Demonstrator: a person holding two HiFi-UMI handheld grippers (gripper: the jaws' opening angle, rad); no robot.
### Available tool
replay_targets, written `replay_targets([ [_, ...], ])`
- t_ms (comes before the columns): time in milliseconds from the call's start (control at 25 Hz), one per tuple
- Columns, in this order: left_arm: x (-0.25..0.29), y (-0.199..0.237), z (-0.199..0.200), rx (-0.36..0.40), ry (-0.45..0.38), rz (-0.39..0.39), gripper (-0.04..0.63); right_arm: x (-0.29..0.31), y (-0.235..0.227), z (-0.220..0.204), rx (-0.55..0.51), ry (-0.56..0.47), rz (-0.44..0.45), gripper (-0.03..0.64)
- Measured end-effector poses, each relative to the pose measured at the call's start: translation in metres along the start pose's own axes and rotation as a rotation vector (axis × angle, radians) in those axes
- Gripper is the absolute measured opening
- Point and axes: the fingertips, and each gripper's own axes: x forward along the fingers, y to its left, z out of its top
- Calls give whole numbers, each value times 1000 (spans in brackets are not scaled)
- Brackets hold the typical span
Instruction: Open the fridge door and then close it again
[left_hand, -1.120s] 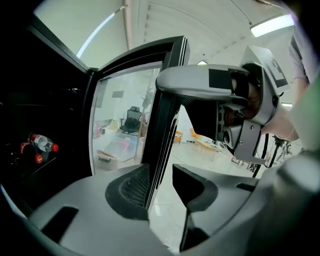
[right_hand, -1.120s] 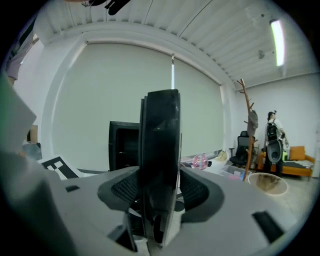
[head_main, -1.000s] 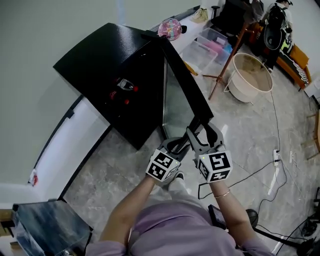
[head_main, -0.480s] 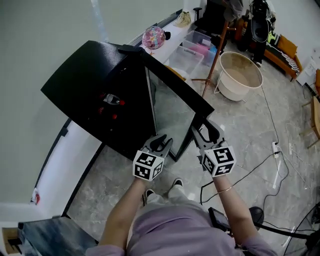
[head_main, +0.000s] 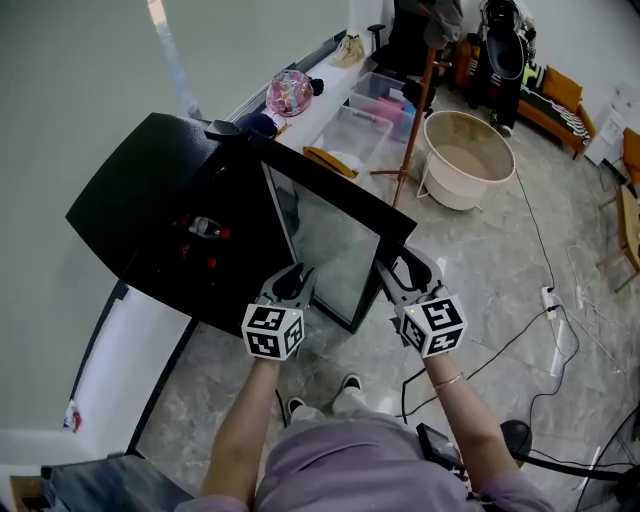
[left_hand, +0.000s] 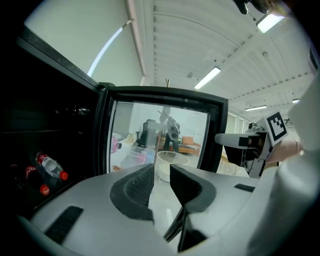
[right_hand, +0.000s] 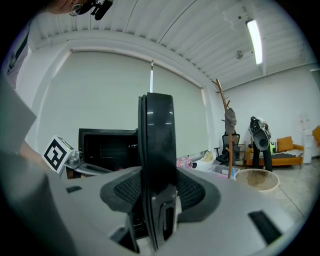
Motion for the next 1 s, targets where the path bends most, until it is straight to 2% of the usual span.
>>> replay_targets([
  [600,48,24,13,-82,-34,92,100,34,-86,4,16,-8,-20,209],
  [1000,69,38,25,-88,-41,136,92,69,-131,8,12,1,-38,210],
])
